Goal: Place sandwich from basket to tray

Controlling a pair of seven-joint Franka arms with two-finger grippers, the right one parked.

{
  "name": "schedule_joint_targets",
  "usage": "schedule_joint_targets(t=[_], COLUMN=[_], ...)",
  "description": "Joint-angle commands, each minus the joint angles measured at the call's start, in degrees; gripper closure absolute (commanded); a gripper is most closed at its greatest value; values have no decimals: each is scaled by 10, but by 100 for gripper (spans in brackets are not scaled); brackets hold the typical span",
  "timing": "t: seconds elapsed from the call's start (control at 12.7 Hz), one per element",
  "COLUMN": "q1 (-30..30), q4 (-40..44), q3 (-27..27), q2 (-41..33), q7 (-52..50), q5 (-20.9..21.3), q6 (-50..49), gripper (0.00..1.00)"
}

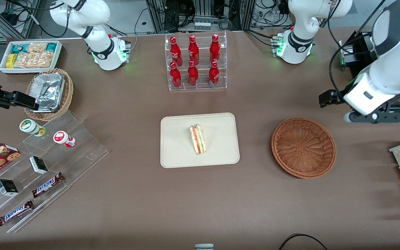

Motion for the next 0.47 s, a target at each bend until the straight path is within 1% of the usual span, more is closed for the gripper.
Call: schedule_joint_targets(t=[0.0,0.08,0.24,0.39], q1=[108,124,128,131], q4=[-37,-37,-36,-32], q3=[-103,-119,-119,-115], q2=[-51,-58,-75,-77], q7=[13,13,13,13], q5=[10,13,16,16], q6=[-23,-33,-57,-57], gripper=[0,0,0,0])
